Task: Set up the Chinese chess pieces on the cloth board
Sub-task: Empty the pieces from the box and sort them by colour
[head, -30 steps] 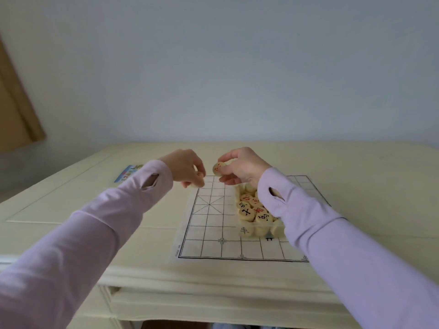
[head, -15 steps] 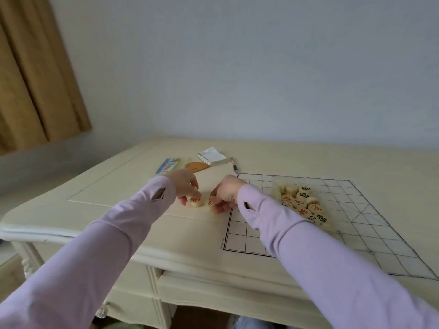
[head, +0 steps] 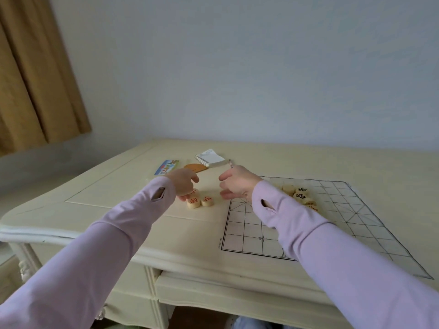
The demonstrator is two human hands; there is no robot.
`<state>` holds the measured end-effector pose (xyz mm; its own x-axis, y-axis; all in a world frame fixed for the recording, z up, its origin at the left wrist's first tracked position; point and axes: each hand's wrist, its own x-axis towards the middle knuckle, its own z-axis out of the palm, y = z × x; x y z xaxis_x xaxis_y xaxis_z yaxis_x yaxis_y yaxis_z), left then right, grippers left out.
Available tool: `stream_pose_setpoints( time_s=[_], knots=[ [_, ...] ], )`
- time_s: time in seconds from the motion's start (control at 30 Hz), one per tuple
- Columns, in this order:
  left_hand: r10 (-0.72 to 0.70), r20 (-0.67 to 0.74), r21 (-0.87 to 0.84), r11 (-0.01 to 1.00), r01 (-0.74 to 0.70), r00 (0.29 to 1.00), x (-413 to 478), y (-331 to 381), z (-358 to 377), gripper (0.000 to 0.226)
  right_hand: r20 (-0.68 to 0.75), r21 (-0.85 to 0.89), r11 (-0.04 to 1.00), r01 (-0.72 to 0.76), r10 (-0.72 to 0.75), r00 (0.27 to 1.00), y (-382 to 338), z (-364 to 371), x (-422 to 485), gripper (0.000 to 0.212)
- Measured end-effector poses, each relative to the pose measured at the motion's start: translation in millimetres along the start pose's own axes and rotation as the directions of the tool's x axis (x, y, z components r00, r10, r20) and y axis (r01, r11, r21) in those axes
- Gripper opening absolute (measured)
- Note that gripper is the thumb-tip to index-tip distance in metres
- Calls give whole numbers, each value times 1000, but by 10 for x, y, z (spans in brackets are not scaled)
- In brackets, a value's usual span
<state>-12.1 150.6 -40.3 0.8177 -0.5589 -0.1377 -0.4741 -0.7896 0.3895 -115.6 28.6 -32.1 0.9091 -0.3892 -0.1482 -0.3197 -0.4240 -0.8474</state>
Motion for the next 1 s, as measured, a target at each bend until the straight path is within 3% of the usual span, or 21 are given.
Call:
stream_pose_setpoints(
  time_s=[0.1,0.2,0.3,0.4,0.53,0.7,0.9,1.0],
  knots=[
    [81,-67,113,991,-73,994,1,119,8,45,-26,-41,999,33,-34,999,13,-179,-108,37],
    [302,-194,181,946,-269,933,-91,418,30,38,-31,-127,989,74,-78,996,59,-444,-228,31],
    [497,-171,78,868,-491,851,-206,782,115,25,-95,-281,959,43,-73,993,172,-761,-306,26],
    [584,-71,86,811,-578,809,-265,1071,232,19,-140,-479,877,-28,-45,989,332,-1010,-384,23],
    [608,45,89,788,-609,793,-277,1362,403,22,-121,-625,772,-117,52,991,532,-1220,-459,28],
    [579,157,187,778,-600,800,-207,1596,577,30,-23,-762,642,-88,109,994,621,-1355,-507,33],
    [543,157,299,770,-564,825,-77,1735,728,29,-10,-868,492,-67,119,993,697,-1327,-456,29],
    [529,139,310,780,-544,837,5,1797,799,28,-26,-876,476,-76,110,994,791,-1268,-416,29]
  ],
)
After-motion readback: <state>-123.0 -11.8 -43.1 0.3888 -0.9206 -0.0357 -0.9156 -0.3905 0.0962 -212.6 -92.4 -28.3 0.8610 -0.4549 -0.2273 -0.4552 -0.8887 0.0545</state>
